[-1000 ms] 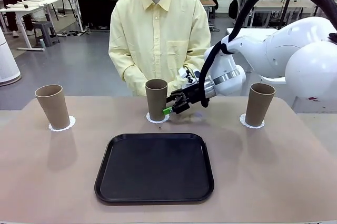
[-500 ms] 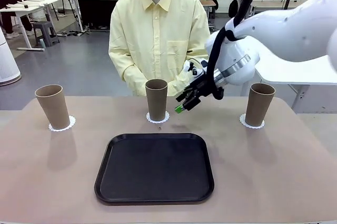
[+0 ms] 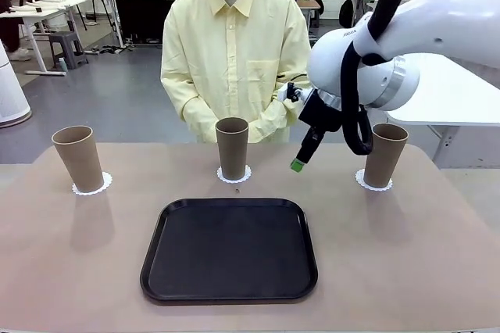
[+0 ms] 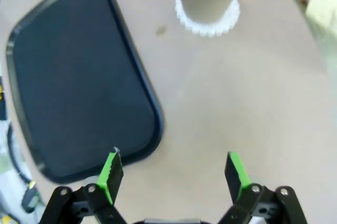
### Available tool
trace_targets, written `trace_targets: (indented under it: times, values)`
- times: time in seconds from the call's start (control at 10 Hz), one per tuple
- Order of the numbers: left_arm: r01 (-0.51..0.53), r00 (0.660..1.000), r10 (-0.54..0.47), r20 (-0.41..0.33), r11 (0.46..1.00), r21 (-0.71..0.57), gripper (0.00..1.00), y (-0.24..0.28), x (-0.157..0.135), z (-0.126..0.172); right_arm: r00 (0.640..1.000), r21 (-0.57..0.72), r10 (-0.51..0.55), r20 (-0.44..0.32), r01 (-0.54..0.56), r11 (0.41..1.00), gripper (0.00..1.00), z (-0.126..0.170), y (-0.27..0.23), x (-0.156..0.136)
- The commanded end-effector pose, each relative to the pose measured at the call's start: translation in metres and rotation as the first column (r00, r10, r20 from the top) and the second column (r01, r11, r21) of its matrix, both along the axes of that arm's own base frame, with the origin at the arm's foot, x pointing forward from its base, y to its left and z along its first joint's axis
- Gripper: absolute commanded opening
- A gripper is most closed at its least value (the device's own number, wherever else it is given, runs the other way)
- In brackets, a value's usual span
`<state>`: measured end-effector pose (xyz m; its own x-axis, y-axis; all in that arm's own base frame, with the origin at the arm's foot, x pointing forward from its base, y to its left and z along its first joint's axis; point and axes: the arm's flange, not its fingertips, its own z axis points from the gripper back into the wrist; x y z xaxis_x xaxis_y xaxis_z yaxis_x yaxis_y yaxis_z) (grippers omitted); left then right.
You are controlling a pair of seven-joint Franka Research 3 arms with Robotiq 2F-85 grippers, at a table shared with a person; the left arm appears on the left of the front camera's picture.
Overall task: Place coasters on the table and set cups on them.
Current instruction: Take one Reusable plastic cup from the Flat Tray and place it on a coaster set by the human.
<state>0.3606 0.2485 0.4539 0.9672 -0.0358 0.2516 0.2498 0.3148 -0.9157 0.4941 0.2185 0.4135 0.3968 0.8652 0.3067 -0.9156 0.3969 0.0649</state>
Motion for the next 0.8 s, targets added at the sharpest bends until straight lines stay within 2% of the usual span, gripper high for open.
trace_targets:
  times: [0.0,0.2,0.3,0.4,0.7]
  values:
    - [-0.004,1.000,0.004,-0.003,1.000,-0.002,1.00,0.001,0.000,0.003,0.997,-0.073,-0.033,-0.074,0.027,0.997,1.00,0.020,0.016,-0.022]
    - [-0.004,1.000,0.004,-0.003,1.000,-0.002,1.00,0.001,0.000,0.003,0.996,-0.100,-0.038,-0.076,0.031,0.995,1.00,0.038,0.012,-0.031]
    - [-0.004,1.000,0.004,-0.003,1.000,-0.002,1.00,0.001,0.000,0.003,0.997,-0.096,-0.020,-0.073,0.013,0.995,1.00,0.035,0.007,-0.022]
    - [-0.004,1.000,0.004,-0.003,1.000,-0.002,1.00,0.001,0.000,0.003,0.997,-0.085,-0.038,-0.067,0.032,0.996,1.00,0.031,0.013,-0.032]
    - [-0.004,1.000,0.004,-0.003,1.000,-0.002,1.00,0.001,0.000,0.003,0.997,-0.085,-0.038,-0.067,0.032,0.996,1.00,0.031,0.013,-0.032]
